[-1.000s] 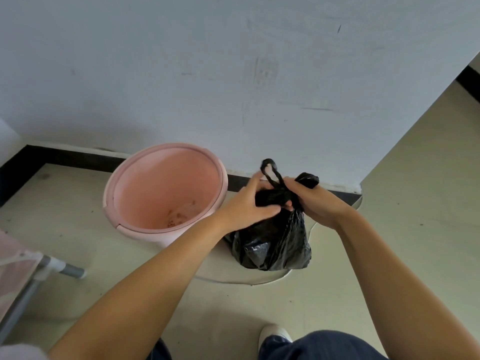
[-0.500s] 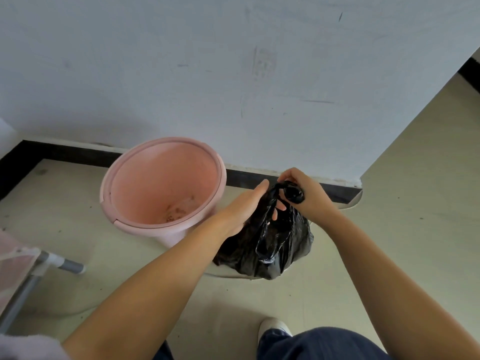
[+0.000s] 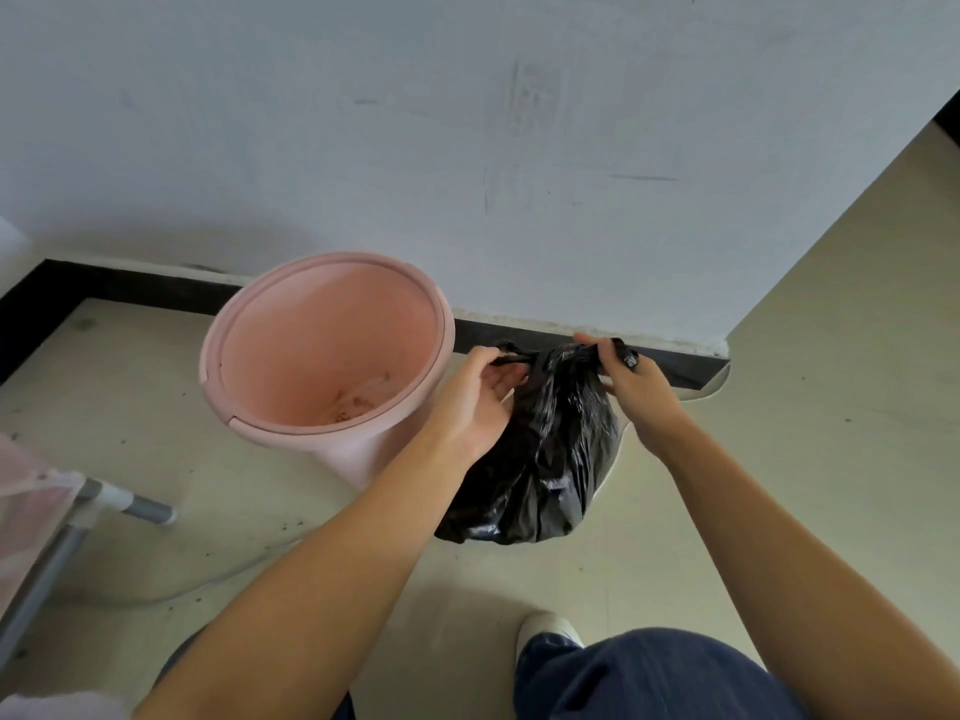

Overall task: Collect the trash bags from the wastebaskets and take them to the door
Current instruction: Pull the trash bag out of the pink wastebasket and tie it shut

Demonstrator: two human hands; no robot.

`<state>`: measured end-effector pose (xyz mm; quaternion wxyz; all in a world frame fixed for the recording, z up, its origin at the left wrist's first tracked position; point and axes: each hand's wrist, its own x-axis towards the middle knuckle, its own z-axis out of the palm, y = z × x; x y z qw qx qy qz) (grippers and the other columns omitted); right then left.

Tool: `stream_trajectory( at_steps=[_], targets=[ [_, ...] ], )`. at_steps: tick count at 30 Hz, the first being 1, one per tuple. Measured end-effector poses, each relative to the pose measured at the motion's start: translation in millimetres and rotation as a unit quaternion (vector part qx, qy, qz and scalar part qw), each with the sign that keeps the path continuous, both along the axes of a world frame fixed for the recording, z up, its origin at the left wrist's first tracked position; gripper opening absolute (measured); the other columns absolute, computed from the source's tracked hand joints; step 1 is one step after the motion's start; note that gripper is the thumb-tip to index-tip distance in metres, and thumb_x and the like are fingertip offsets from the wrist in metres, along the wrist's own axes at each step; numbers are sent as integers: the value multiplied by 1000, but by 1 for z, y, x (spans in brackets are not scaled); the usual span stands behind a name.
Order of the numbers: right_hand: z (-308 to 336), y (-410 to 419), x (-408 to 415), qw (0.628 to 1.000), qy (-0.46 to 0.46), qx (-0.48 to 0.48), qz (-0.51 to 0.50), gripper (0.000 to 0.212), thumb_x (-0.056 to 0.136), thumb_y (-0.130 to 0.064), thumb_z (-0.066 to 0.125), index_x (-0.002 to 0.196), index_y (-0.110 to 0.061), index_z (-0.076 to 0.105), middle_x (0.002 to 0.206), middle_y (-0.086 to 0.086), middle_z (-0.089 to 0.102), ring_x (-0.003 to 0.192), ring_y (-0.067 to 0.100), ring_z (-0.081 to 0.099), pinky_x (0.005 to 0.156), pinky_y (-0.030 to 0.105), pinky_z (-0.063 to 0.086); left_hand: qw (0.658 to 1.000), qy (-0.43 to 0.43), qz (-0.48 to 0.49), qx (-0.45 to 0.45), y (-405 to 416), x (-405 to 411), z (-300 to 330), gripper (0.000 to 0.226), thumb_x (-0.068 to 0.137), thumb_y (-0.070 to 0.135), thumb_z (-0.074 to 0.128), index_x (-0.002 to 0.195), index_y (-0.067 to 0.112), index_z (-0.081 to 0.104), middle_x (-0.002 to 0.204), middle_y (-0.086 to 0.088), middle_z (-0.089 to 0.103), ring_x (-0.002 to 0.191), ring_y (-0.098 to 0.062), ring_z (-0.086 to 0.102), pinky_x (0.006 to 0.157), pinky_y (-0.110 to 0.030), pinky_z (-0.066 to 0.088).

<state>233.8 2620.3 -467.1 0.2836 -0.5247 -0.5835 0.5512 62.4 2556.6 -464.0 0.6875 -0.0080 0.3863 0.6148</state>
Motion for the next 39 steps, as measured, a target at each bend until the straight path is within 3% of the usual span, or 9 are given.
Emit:
stream_trajectory(
  at_steps=[6,10,20,24,28,31,33,35,39],
  targets=[
    [-40,22,24,984,-52,-141,-95,36,100,-35,41,77,-13,57,70,3,49,50,9,47,47,20,36,994,-69,89,7,-31,-22,-26,28,89,6,37,64,17,34,45,0,37,61,-18,46,100,-39,44],
    [-61,33,40,955,18,-245,-168,37,102,-33,32,73,-14,42,57,-2,35,26,0,35,28,10,21,994,-30,65,-80,-67,-43,-63,41,88,7,37,49,18,30,35,5,25,35,-11,25,61,-22,39],
    [-106,17,65,901,52,-287,-321,34,101,-28,38,75,-9,43,62,3,37,23,3,38,30,9,32,955,59,153,-246,-104,-78,-117,32,92,7,37,63,17,27,34,6,20,27,-10,18,50,-22,24],
    [-101,8,63,918,8,-272,-287,31,101,-26,40,76,-9,45,63,6,45,32,9,49,34,13,42,948,92,159,-259,-108,-86,-124,33,92,9,40,63,17,28,34,6,21,27,-10,18,51,-23,23],
    [-73,12,62,961,-54,-207,-176,19,99,-23,44,99,-6,52,79,9,60,67,16,62,68,33,53,954,142,83,-250,-113,-80,-114,31,95,9,44,66,15,35,37,6,27,30,-9,21,53,-25,26],
    [-38,22,55,980,-19,-161,-117,16,95,-23,53,92,-8,56,84,8,61,77,16,61,86,38,50,941,276,-74,-179,-103,-57,-83,20,96,4,44,77,10,47,49,2,33,37,-9,29,53,-25,32],
    [-15,24,45,988,-6,-136,-79,18,93,-25,57,83,-10,58,81,7,63,78,16,62,79,33,52,849,472,-205,-119,-89,-43,-57,19,95,2,40,87,7,57,57,0,40,47,-12,38,57,-25,39],
    [6,25,34,991,-6,-123,-44,20,91,-29,59,82,-12,59,80,6,64,78,16,63,68,25,50,691,660,-291,-46,-73,-35,-28,22,94,7,39,86,8,60,67,-2,53,59,-15,48,63,-26,41],
    [26,23,17,993,-47,-108,-2,32,87,-41,61,81,-10,61,78,8,62,77,19,60,72,30,47,445,832,-312,111,-45,-24,27,19,94,7,40,90,7,59,92,-3,49,78,-24,55,67,-34,44]
  ],
)
